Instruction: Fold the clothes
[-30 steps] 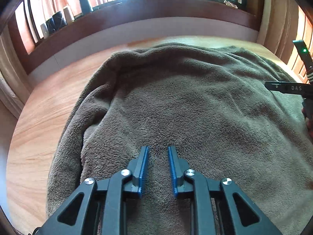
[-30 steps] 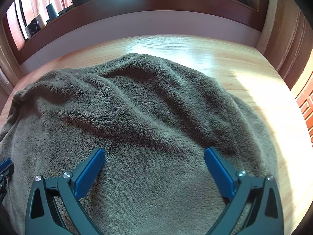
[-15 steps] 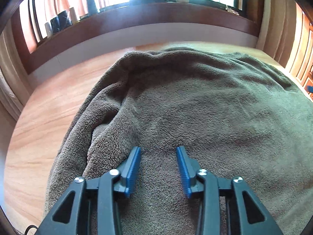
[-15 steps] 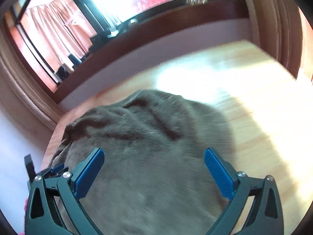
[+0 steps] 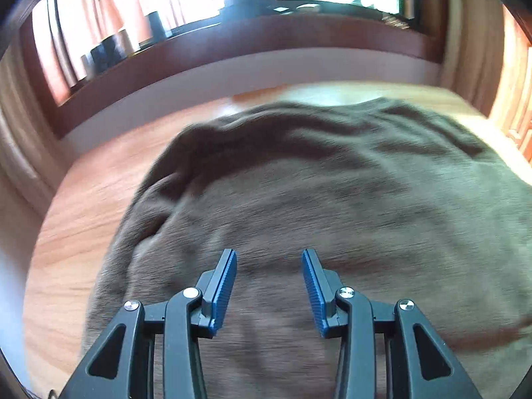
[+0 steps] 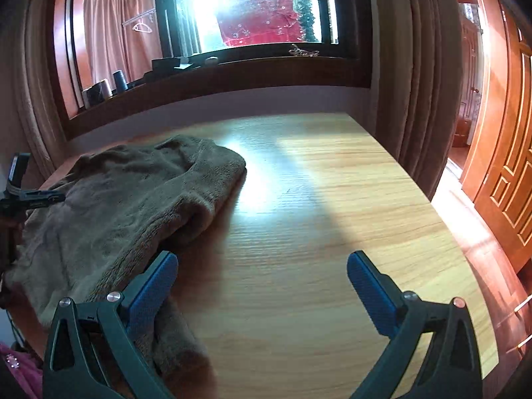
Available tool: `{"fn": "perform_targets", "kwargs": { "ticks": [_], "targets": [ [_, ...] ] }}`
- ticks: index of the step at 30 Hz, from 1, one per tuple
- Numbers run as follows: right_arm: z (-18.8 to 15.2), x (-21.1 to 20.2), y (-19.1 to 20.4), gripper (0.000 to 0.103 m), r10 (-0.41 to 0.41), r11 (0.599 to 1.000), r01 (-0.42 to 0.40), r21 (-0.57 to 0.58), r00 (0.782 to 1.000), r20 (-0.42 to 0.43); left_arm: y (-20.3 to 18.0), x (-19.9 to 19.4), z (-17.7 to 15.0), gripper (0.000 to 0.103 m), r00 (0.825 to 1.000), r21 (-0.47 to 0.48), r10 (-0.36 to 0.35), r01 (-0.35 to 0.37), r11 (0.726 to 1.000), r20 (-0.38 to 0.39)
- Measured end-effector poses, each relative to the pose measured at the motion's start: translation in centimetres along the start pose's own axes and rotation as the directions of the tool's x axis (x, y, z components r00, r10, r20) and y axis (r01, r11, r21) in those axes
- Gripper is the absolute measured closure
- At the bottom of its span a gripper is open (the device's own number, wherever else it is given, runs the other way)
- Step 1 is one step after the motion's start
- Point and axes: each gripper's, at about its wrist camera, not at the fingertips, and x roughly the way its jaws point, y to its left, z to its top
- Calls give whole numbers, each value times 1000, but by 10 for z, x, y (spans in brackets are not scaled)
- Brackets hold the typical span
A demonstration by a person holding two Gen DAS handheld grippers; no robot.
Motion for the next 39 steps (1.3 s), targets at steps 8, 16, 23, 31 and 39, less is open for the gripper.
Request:
{"fn": "perform_targets", "kwargs": {
  "ticks": [8, 16, 23, 31, 39],
  "targets": [
    [-34, 1, 52, 1, 69, 973, -91, -214, 992, -108, -29, 31, -4, 60, 999, -23, -24, 24, 999, -25],
    [-59, 3, 51, 27, 82, 972, -121, -201, 977, -195, -51, 84, -4, 60, 999, -85, -20, 16, 996, -38],
    [-57, 19, 53, 59, 177, 975, -203, -95, 958, -226, -49, 75, -11, 60, 999, -84, -19, 16, 996, -32],
    [-40, -4, 24, 85, 216, 975, -208, 79, 971, -102, -48, 69, -14, 60, 999, -92, -25, 23, 996, -29],
    [-1, -80, -27, 86, -206, 972, 180, 148, 961, 183, -51, 63, -17, 60, 999, -91, -20, 17, 996, -32]
  ]
}}
